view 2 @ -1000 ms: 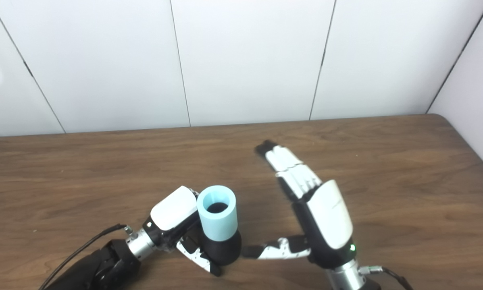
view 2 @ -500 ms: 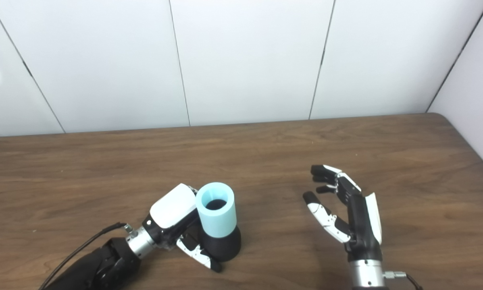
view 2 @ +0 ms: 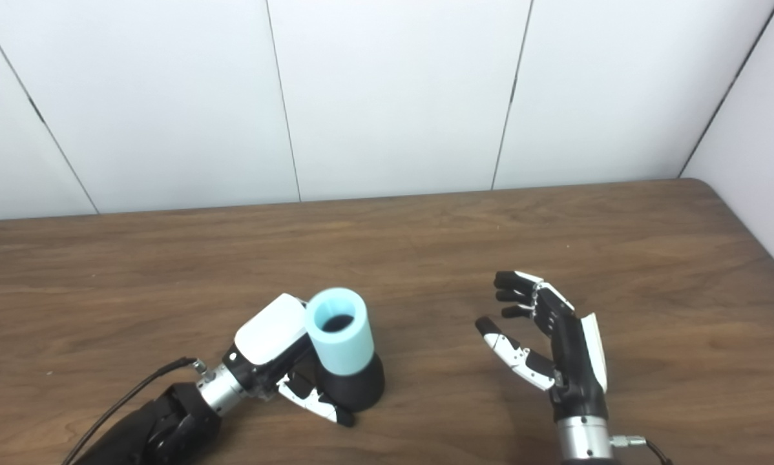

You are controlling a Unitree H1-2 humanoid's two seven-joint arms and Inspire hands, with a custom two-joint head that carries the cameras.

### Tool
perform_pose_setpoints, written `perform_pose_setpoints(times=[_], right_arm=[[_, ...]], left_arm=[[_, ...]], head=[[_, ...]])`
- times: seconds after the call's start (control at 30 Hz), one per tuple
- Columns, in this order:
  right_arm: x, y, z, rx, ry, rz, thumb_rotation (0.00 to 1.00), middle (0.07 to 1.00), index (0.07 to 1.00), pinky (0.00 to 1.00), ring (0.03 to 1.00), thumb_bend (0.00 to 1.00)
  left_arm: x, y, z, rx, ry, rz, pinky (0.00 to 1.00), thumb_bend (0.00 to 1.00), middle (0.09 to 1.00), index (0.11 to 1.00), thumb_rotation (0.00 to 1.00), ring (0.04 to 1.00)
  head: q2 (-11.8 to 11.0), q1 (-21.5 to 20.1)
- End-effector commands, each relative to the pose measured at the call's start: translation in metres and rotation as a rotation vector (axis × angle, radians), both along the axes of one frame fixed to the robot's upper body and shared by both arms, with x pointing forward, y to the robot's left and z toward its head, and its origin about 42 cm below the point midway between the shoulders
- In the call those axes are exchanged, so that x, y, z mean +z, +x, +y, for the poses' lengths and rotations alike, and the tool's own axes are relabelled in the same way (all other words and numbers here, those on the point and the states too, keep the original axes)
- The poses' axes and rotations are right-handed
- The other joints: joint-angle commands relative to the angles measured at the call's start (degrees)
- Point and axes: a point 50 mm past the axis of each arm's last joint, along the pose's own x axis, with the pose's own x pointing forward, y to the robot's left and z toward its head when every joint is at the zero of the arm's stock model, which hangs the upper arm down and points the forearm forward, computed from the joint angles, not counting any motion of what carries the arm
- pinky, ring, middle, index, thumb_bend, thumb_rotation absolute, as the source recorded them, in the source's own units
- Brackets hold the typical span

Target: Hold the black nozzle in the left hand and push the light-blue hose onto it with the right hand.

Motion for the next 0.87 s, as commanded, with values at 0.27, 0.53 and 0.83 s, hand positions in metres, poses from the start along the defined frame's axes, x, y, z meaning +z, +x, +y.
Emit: perform_pose_setpoints(times=[0.27,0.53,0.83], right_arm=[[0.018,0.006,0.000,0.008,-0.015,-0.068,0.27,0.705,0.684,0.57,0.679,0.36],[0.018,0.008,0.000,0.009,-0.035,-0.063,0.31,0.708,0.689,0.58,0.685,0.36],[0.018,0.009,0.001,0.021,-0.021,-0.059,0.28,0.712,0.694,0.59,0.690,0.38]], left_arm=[[-0.073,-0.041,0.028,0.102,0.184,0.333,0.68,1.00,0.744,0.733,0.33,0.738],[-0.069,-0.035,0.038,0.123,0.216,0.358,0.70,1.00,0.752,0.738,0.31,0.751],[-0.058,-0.031,0.066,0.177,0.269,0.390,0.76,1.00,0.794,0.792,0.31,0.798]], head=[[0.12,0.15],[-0.07,0.25],[-0.09,0.79]])
